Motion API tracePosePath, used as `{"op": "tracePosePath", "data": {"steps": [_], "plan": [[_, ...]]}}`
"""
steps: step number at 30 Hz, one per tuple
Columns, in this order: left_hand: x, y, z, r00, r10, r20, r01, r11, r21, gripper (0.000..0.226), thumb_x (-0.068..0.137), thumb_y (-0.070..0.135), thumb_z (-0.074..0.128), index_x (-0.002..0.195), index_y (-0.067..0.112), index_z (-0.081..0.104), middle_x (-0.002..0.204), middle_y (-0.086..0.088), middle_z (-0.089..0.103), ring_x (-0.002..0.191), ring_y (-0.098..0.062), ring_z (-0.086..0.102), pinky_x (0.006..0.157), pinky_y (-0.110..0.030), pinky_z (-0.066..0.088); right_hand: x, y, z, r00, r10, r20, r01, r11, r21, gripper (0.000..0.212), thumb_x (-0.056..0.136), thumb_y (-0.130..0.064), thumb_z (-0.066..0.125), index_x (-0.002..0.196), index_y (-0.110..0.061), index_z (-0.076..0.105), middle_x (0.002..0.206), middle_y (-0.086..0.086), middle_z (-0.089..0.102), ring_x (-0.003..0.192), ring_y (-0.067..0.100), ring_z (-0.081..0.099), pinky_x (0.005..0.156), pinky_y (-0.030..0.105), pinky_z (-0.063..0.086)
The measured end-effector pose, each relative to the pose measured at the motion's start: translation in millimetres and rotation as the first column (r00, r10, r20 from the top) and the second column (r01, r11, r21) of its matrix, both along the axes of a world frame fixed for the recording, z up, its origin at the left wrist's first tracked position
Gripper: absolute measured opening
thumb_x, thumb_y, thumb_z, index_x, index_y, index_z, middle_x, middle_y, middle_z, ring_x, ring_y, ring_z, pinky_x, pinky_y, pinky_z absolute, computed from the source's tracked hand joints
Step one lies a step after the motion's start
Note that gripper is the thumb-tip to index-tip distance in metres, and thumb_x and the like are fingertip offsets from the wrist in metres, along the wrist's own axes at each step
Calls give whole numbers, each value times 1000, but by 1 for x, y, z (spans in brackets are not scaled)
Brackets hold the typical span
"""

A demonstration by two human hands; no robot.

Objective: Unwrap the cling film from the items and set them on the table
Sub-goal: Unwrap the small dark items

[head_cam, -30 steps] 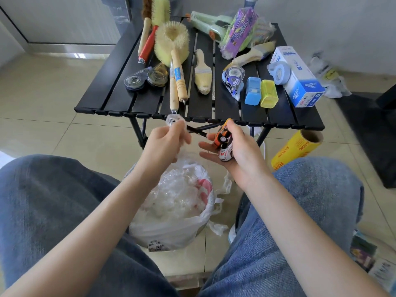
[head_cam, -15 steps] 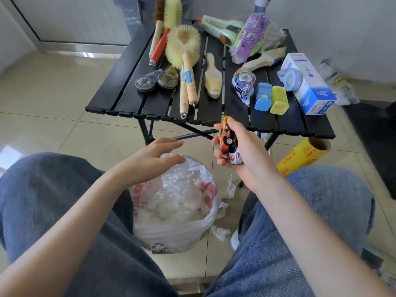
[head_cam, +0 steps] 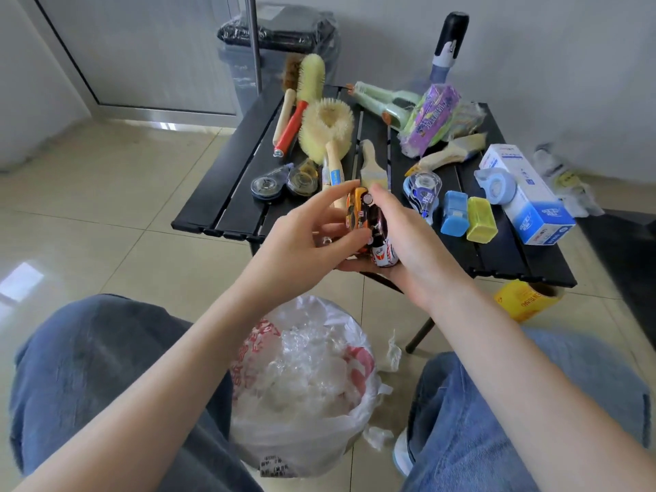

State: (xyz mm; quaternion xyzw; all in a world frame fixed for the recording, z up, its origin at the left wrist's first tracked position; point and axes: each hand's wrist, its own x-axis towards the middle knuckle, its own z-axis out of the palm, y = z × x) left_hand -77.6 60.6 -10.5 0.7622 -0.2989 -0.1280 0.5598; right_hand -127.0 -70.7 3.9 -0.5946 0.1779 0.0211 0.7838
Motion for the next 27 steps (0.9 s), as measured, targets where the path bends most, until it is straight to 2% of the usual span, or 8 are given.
{"op": "tracePosePath", "data": {"steps": [5,9,12,15,19,21,24,27], "plan": [[26,-8,13,991,114,69,-110,992,-56,47,83,22,72,119,43,50,100,2,66,83,-6,69,78,-31,59,27,-18,9,1000,-24,9,25,988,-153,44,101,-49,35,116,-17,60,98,15,73,86,29,73,70,43,60],[65,-28,23,977,191,92,-192,981,2,49,85,28,69,127,43,48,105,13,58,83,-2,65,76,-19,54,53,-47,17,985,-175,9,170,943,-285,43,97,-55,40,99,-15,56,57,0,57,44,15,53,42,22,41],[98,-49,29,977,194,87,-198,980,37,52,86,25,66,133,38,48,106,14,53,83,2,60,77,-17,51,75,-70,24,973,-229,-29,209,925,-317,43,95,-58,37,89,-17,45,57,-1,38,36,10,30,37,18,24],[128,-76,32,974,184,129,-196,977,80,56,85,26,67,136,33,44,104,10,55,90,-5,61,83,-26,51,98,-91,31,969,-244,-40,213,906,-365,31,96,-46,32,88,-18,42,66,1,37,37,8,30,36,16,25],[158,-120,29,946,172,276,-226,958,178,53,87,30,63,136,26,44,98,9,56,82,-4,56,70,-18,40,127,-119,21,978,-203,45,169,652,-739,13,100,-30,40,108,-21,46,76,-3,46,68,14,49,62,28,40],[168,-141,24,925,153,347,-242,943,230,48,87,32,62,132,22,48,97,6,59,82,-9,56,66,-18,38,141,-133,10,981,-182,69,151,491,-858,24,98,-31,49,117,-16,49,82,-4,51,85,21,56,76,33,42],[181,-169,11,906,152,395,-281,914,292,42,85,35,62,123,18,54,97,-2,66,90,-21,61,68,-24,38,156,-149,-7,979,-204,21,89,331,-940,28,91,-34,60,110,-13,55,92,0,60,91,24,60,70,31,40],[189,-187,-1,814,108,570,-387,833,395,42,86,42,57,115,12,57,100,-10,66,101,-30,56,76,-33,38,164,-156,-19,974,-226,16,65,214,-975,29,86,-36,65,102,-12,59,95,3,65,90,27,61,68,33,44]]}}
